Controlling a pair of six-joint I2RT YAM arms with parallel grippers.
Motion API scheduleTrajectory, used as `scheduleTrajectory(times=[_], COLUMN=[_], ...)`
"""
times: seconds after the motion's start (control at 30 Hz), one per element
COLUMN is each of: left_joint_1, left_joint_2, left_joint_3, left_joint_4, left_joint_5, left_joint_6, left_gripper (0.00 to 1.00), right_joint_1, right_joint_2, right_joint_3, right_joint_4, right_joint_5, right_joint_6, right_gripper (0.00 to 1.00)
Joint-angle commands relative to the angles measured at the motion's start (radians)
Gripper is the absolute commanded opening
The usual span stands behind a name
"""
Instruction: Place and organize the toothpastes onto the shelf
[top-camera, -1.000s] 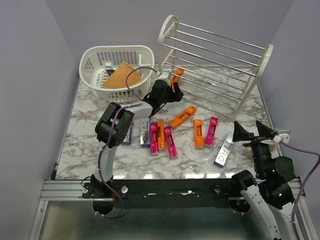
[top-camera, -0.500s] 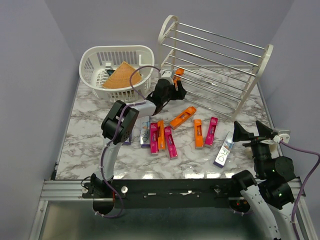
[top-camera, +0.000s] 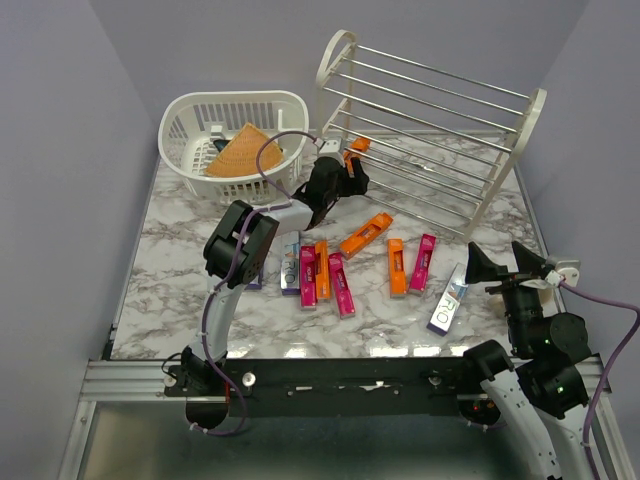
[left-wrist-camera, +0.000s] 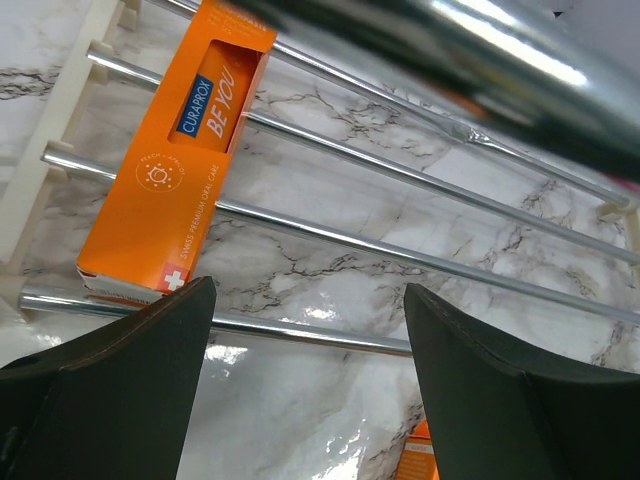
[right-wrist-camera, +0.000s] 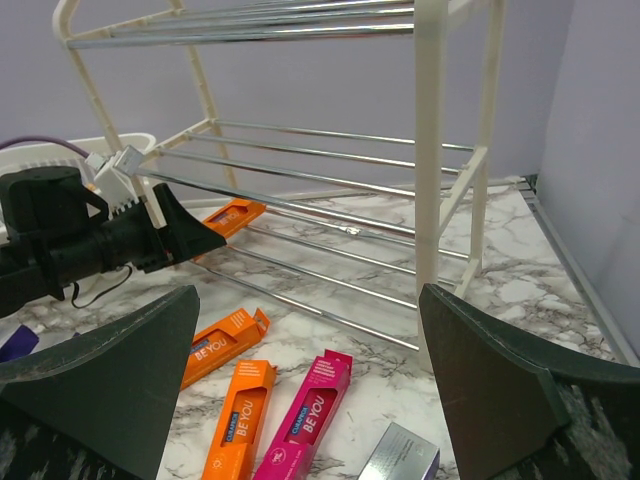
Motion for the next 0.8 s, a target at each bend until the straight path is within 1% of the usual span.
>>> scheduleTrajectory(times=[0.0, 0.17, 0.2, 0.27, 0.3, 0.47, 0.5, 0.57, 0.6, 0.63, 0.7, 0.73, 0.77], left_joint_1=[0.0, -0.002, -0.003, -0.012, -0.023, -0.065, -0.069, -0.091, -0.101, -0.12, -0.144, -0.155, -0.175], left_joint_2=[0.003, -0.03, -0.058, -0.095, -0.136, -0.277, -0.328, -0.374, -0.408, -0.425, -0.47, -0.484, -0.498], left_joint_3=[0.017, -0.009, -0.034, -0.063, -0.097, -0.212, -0.265, -0.305, -0.327, -0.336, -0.37, -0.385, -0.405], left_joint_4=[0.0, 0.008, 0.016, 0.017, 0.016, -0.016, -0.015, -0.029, -0.073, -0.101, -0.176, -0.191, -0.204], left_joint_5=[-0.064, -0.047, -0.038, -0.038, -0.05, -0.082, -0.088, -0.099, -0.099, -0.102, -0.123, -0.136, -0.137], left_joint_6=[-0.004, -0.004, -0.002, 0.011, 0.03, 0.067, 0.068, 0.108, 0.135, 0.195, 0.267, 0.295, 0.353], left_gripper=[0.88, 0.89, 0.91, 0.91, 0.94, 0.95, 0.98, 0.99, 0.99, 0.99, 0.99, 0.99, 0.99], right_joint_1=[0.006, 0.007, 0.007, 0.007, 0.007, 0.007, 0.007, 0.007, 0.007, 0.007, 0.006, 0.007, 0.007], right_joint_2=[-0.289, -0.289, -0.289, -0.289, -0.289, -0.289, -0.289, -0.289, -0.289, -0.289, -0.289, -0.289, -0.289], right_joint_3=[0.021, 0.019, 0.019, 0.019, 0.019, 0.019, 0.019, 0.024, 0.022, 0.024, 0.027, 0.028, 0.028], right_joint_4=[-0.01, -0.01, -0.01, -0.01, -0.01, -0.01, -0.01, -0.013, -0.013, -0.013, -0.015, -0.016, -0.018], right_joint_5=[0.012, 0.012, 0.014, 0.012, 0.012, 0.003, 0.003, -0.005, -0.005, -0.011, -0.018, -0.018, -0.022], right_joint_6=[-0.01, -0.01, -0.012, -0.012, -0.012, -0.013, -0.013, -0.01, -0.01, -0.01, -0.01, -0.01, -0.01], right_gripper=[1.0, 1.0, 1.0, 1.0, 1.0, 1.0, 1.0, 1.0, 1.0, 1.0, 1.0, 1.0, 1.0])
